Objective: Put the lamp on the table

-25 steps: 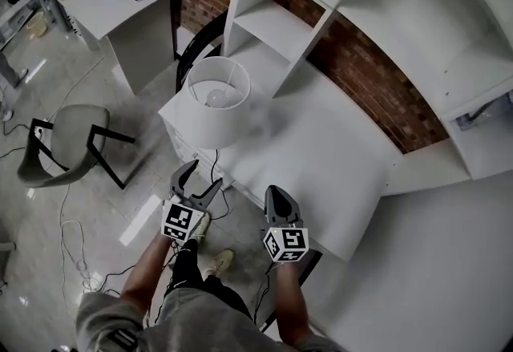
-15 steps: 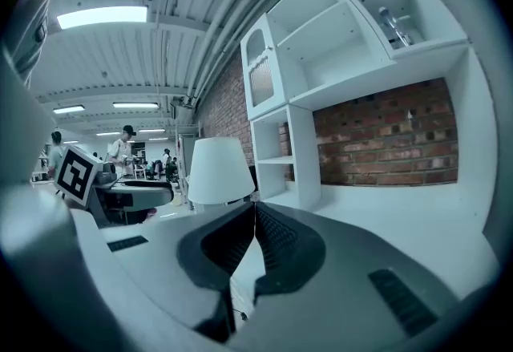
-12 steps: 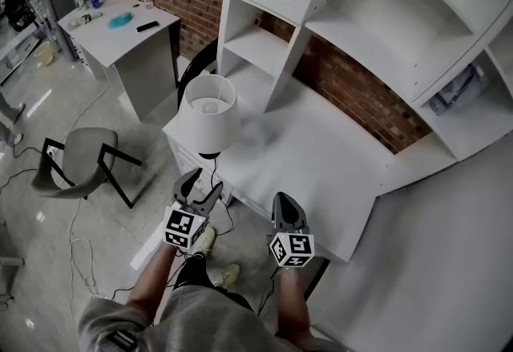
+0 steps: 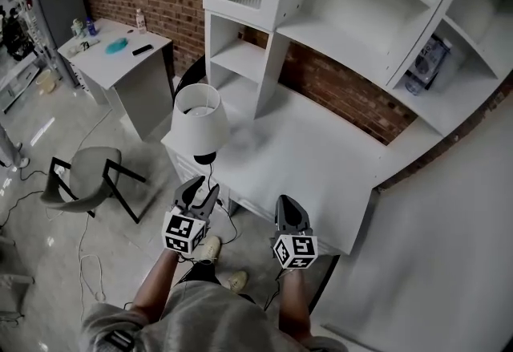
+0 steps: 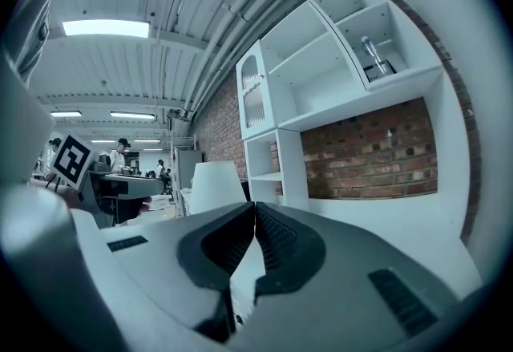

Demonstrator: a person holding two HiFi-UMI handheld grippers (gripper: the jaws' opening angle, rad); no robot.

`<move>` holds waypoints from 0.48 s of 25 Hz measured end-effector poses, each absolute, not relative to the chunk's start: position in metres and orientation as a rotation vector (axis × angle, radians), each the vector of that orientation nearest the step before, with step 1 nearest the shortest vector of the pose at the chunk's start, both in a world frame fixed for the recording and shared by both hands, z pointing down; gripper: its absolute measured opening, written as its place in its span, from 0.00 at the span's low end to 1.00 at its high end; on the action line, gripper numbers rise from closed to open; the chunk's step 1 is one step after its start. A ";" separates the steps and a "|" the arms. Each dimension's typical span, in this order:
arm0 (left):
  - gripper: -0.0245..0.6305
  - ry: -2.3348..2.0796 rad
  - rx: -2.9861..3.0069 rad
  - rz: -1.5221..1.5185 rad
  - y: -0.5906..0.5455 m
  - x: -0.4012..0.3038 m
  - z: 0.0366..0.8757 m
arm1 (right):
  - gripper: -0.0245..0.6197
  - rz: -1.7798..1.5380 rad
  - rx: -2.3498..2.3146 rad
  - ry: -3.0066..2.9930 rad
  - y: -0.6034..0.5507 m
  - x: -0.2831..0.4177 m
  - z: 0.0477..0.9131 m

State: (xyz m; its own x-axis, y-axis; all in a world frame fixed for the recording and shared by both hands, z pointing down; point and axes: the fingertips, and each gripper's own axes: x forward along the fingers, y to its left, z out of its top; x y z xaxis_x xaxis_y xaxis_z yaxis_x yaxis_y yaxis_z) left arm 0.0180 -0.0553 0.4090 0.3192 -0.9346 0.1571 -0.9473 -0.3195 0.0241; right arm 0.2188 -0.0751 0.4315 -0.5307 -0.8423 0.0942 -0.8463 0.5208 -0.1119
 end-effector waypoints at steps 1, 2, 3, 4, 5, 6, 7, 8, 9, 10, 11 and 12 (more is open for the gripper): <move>0.28 -1.756 2.466 0.179 -0.053 0.021 0.409 | 0.07 0.229 1.519 -2.717 -0.072 0.221 0.431; 0.27 -1.749 2.473 0.184 -0.051 0.024 0.408 | 0.07 0.238 1.531 -2.718 -0.070 0.224 0.430; 0.26 -1.739 2.481 0.185 -0.050 0.028 0.407 | 0.07 0.247 1.540 -2.717 -0.067 0.227 0.430; 0.25 -1.729 2.490 0.185 -0.048 0.032 0.405 | 0.07 0.251 1.548 -2.716 -0.064 0.231 0.430; 0.24 -1.720 2.499 0.184 -0.047 0.037 0.404 | 0.07 0.249 1.554 -2.716 -0.061 0.234 0.429; 0.23 -1.712 2.508 0.186 -0.044 0.042 0.403 | 0.07 0.245 1.562 -2.718 -0.057 0.237 0.429; 0.22 -1.705 2.517 0.189 -0.042 0.046 0.401 | 0.07 0.239 1.571 -2.720 -0.053 0.240 0.428; 0.21 -1.699 2.525 0.191 -0.039 0.051 0.400 | 0.07 0.231 1.581 -2.722 -0.049 0.243 0.427; 0.20 -1.692 2.531 0.190 -0.036 0.054 0.399 | 0.07 0.219 1.590 -2.723 -0.045 0.247 0.425; 0.19 -1.685 2.533 0.186 -0.034 0.058 0.399 | 0.07 0.207 1.597 -2.722 -0.042 0.250 0.424; 0.17 -1.677 2.534 0.180 -0.032 0.061 0.398 | 0.07 0.195 1.602 -2.720 -0.039 0.253 0.423; 0.15 -1.668 2.536 0.174 -0.030 0.064 0.398 | 0.07 0.188 1.607 -2.718 -0.035 0.256 0.422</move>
